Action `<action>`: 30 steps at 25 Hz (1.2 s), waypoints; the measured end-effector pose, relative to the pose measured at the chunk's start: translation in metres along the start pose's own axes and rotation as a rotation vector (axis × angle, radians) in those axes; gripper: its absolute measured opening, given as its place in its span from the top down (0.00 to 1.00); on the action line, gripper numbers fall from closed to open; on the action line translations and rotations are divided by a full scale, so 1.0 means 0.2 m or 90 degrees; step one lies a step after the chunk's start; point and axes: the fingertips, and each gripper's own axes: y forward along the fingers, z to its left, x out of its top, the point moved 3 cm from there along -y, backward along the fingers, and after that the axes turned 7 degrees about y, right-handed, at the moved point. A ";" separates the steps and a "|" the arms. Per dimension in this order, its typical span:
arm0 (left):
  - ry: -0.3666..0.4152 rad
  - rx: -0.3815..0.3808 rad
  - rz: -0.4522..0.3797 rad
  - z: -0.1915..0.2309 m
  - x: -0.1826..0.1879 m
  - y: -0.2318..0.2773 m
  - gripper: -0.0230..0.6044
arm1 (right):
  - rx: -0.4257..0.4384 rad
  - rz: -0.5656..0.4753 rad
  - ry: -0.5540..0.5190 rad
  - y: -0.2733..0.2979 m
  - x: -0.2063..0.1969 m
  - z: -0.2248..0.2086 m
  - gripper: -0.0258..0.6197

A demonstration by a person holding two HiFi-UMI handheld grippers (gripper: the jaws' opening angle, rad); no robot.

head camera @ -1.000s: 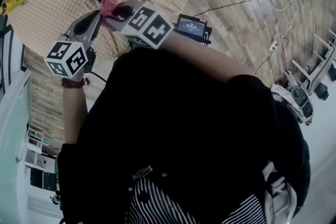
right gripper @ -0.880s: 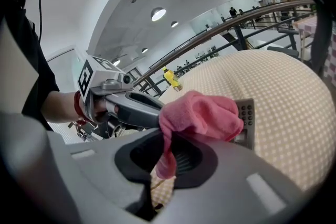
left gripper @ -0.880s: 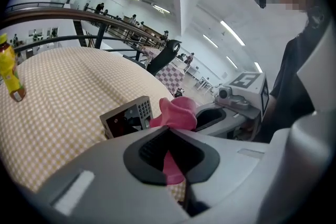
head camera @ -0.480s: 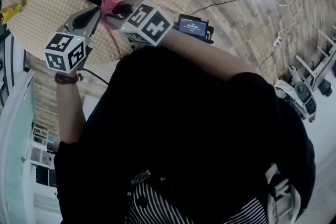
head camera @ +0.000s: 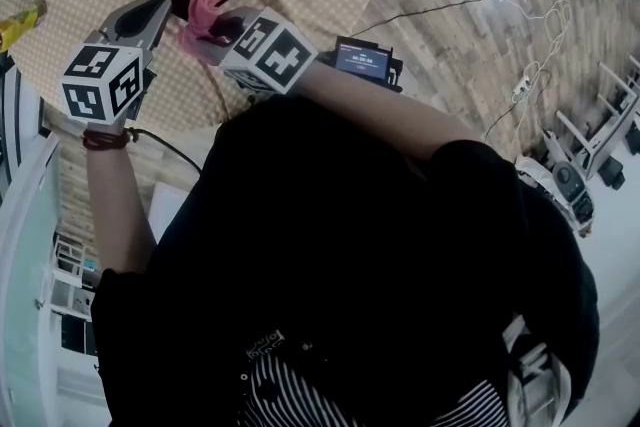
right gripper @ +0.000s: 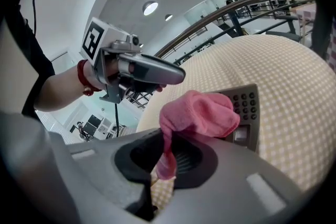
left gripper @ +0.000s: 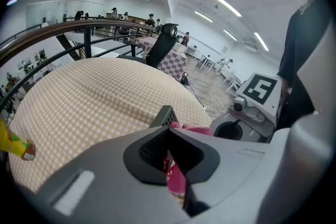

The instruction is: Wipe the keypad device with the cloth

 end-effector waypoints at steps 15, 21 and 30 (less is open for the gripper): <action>0.042 0.020 0.111 0.13 -0.04 0.23 0.96 | -0.038 0.001 -0.013 0.09 0.04 -0.06 0.89; 0.026 0.023 0.113 0.16 -0.06 0.26 0.96 | -0.081 -0.030 -0.024 0.17 0.14 -0.13 0.89; 0.130 0.043 0.154 0.13 -0.04 0.27 0.96 | -0.104 -0.011 -0.008 0.23 0.20 -0.17 0.89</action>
